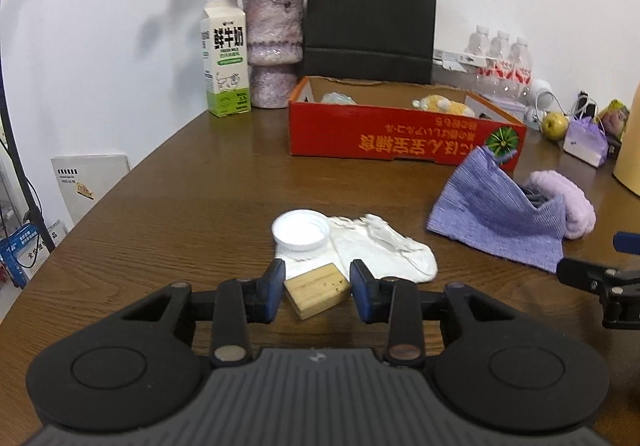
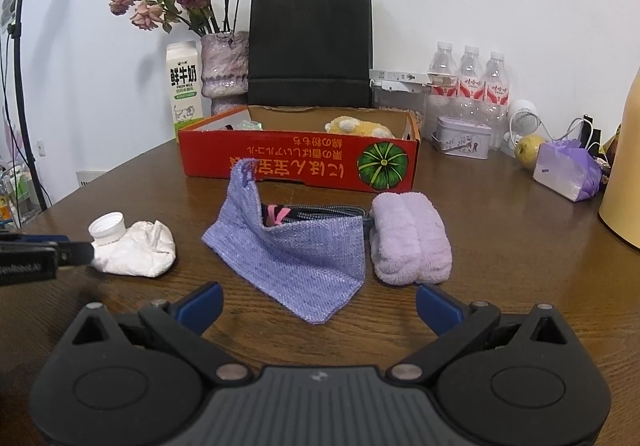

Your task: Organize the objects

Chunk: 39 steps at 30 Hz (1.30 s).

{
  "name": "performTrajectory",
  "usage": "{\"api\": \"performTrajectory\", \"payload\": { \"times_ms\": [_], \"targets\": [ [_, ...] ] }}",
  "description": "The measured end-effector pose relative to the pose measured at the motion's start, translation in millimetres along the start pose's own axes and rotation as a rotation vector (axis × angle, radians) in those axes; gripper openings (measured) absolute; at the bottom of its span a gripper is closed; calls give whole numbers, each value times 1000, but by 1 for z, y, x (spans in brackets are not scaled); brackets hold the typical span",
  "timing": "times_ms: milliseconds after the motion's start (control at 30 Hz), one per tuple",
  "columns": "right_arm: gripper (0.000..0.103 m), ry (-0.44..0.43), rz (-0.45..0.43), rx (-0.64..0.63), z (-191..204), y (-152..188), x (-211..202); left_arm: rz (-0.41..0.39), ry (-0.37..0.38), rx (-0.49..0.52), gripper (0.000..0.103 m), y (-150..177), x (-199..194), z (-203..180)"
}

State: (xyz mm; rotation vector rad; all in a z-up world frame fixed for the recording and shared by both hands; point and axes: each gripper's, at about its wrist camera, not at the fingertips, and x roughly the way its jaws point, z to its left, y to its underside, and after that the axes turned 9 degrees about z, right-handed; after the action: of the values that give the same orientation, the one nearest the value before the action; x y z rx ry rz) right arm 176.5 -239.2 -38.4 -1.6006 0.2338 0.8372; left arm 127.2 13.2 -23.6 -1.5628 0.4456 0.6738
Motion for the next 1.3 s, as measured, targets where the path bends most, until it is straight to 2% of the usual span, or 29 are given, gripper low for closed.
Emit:
{"api": "performTrajectory", "payload": {
  "times_ms": [433, 567, 667, 733, 900, 1033, 1067, 1200, 1300],
  "targets": [
    [103, 10, 20, -21, 7, -3, 6, -110, 26, 8, 36, -34, 4, 20],
    [103, 17, -57, -35, 12, -7, 4, -103, 50, -17, 36, -33, 11, 28],
    [103, 51, -125, -99, 22, -14, 7, -104, 71, -30, 36, -32, 12, 34],
    [103, 72, -135, -153, 29, -21, 16, -113, 80, -29, 36, -30, 10, 35],
    [98, 41, -57, -243, 41, -34, 37, -92, 105, -34, 36, -27, 14, 38],
    [92, 30, 44, -280, 44, -35, 52, -92, 124, -41, 36, -26, 12, 40],
    [88, 18, 65, -280, 44, -36, 55, -94, 130, -39, 36, -26, 11, 40],
    [87, -39, 104, -234, 34, -37, 61, -103, 144, -31, 36, -26, 9, 39],
    [87, -121, 147, -147, 18, -41, 67, -105, 148, -33, 36, -26, 9, 40]
  ]
}}
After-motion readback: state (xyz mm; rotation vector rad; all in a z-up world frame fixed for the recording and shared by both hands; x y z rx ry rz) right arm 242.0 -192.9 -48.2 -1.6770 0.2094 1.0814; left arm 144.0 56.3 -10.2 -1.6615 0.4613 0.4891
